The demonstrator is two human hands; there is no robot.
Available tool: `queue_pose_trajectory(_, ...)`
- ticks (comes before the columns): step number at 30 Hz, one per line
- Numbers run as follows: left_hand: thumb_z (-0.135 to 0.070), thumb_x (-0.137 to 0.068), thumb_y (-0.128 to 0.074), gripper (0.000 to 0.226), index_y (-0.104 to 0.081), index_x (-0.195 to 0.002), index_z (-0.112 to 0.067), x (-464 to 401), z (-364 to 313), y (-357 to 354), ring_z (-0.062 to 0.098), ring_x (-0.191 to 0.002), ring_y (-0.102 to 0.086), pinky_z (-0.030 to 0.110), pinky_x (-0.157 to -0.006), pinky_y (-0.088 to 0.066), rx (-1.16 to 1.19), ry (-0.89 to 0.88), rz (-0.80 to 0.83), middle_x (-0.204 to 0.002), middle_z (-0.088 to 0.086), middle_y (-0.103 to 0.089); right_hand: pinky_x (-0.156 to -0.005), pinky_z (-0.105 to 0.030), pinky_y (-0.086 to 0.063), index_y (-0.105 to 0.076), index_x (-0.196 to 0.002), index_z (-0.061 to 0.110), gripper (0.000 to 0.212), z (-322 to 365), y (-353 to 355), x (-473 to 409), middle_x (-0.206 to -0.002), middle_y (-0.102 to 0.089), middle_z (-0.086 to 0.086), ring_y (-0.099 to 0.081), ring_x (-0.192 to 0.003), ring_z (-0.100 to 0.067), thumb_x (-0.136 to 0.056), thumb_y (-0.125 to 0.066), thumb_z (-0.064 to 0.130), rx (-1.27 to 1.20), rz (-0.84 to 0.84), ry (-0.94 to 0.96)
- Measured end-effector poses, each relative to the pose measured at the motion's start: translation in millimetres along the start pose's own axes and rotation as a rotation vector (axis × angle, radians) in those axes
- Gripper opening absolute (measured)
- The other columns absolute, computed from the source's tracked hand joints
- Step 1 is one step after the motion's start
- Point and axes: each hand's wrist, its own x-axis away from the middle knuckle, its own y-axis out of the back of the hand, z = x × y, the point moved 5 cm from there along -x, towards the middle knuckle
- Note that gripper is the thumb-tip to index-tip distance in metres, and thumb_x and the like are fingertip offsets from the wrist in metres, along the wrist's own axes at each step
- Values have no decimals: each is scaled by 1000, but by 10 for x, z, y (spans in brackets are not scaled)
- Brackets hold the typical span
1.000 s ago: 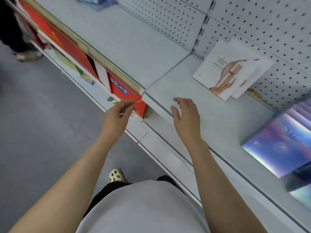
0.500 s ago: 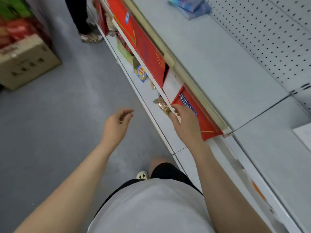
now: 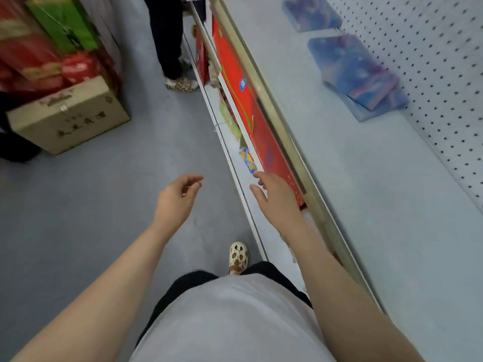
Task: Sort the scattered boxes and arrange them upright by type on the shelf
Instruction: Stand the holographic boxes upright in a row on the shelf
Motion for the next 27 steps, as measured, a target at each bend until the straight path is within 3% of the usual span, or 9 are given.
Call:
queue_pose_trajectory(8,-19,-96,-56,19,-67,-108,-28,-1626,-601,211,12,-95,-65,21,-84,-45,-10,-64,-49,-98,-9,-68,-90,-33,-47,-59,-127,21,33,220,239,-1640,-114,-65,2,-57,-105,-16,-99,-47,34,-3,-20,38)
queue_pose_trajectory(14,-20,-98,-54,19,-66,-110,-27,-3067,-1276,108,10,-92,-62,19,-79,-45,-32,-243,105,-100,-10,-67,-88,-42,-50,-61,-125,18,30,229,578,-2752,-110,-64,-3,-61,-99,-24,-98,-53,28,-37,-311,-68)
queue_pose_trajectory(20,-17,-96,-56,24,-65,-117,-24,-4314,-2088,-145,4,-88,-60,4,-73,-41,-96,-454,307,-109,-8,-66,-88,-38,-50,-61,-127,14,31,91,1051,-3648,-110,-65,-5,-61,-99,-23,-99,-54,25,64,-522,-198)
queue_pose_trajectory(24,-18,-95,-56,28,-62,-122,-21,-4904,-2631,-498,13,-97,-61,21,-86,-46,-190,-595,414,-115,-2,-62,-88,-44,-49,-59,-128,9,34,-238,1527,-4071,-112,-65,-15,-60,-104,-34,-97,-56,24,224,-599,-348)
queue_pose_trajectory(27,-25,-95,-58,34,-57,-128,-22,-5297,-2987,-879,18,-104,-60,30,-94,-46,-319,-687,447,-123,2,-58,-92,-48,-45,-51,-136,8,42,-642,1875,-4307,-124,-59,-20,-52,-116,-39,-97,-55,25,291,-549,-574)
